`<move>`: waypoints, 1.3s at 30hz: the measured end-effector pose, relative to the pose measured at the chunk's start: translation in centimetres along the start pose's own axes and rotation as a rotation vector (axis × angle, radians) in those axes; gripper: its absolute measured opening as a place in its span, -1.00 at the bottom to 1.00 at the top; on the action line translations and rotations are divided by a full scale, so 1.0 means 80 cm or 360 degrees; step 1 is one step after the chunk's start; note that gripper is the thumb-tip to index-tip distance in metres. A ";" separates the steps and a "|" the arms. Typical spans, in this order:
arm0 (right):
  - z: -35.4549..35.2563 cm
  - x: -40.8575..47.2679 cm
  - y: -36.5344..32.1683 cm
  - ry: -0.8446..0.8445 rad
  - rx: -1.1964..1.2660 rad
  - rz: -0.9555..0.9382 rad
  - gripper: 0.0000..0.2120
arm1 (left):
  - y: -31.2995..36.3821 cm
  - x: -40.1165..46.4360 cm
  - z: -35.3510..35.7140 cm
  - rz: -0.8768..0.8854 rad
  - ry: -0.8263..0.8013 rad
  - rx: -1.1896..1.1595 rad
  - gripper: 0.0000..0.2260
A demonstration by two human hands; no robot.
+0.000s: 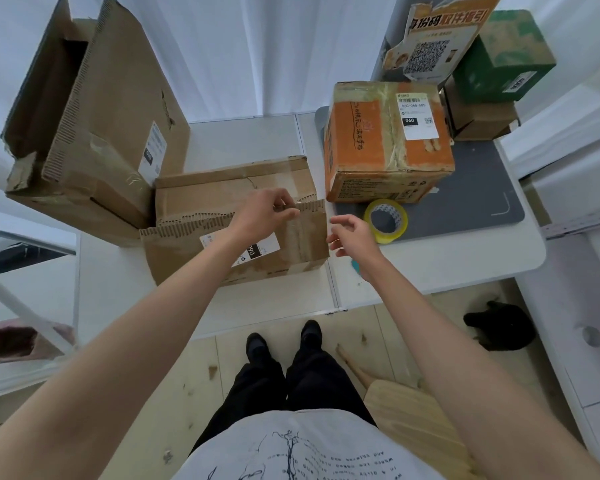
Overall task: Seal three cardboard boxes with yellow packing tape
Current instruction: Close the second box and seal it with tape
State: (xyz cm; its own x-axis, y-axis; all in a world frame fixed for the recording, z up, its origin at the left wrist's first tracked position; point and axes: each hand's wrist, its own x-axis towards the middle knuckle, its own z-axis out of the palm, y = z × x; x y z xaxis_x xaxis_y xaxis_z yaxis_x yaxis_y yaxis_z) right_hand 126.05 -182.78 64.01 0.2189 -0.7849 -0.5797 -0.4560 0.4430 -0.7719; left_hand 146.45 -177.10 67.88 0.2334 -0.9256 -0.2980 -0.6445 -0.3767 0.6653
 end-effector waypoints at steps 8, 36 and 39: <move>-0.062 0.064 0.051 0.0571 -0.0812 0.0064 -0.64 | -0.012 0.021 0.012 -0.0094 0.0111 -0.0011 -0.91; -0.036 -0.061 -0.001 0.0235 0.0337 -0.0228 -0.86 | 0.043 -0.005 -0.010 0.0129 -0.0039 -0.0148 -0.67; -0.035 -0.073 -0.031 0.0044 0.0808 -0.0113 -0.88 | 0.047 -0.018 -0.017 0.0060 0.0009 -0.0378 -0.73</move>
State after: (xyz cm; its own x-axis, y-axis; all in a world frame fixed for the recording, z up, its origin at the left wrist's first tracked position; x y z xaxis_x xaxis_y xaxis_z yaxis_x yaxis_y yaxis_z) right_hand 123.48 -180.49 70.06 0.2081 -0.8287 -0.5196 0.0373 0.5376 -0.8424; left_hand 144.71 -177.22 71.76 0.2167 -0.9392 -0.2665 -0.4636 -0.3392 0.8185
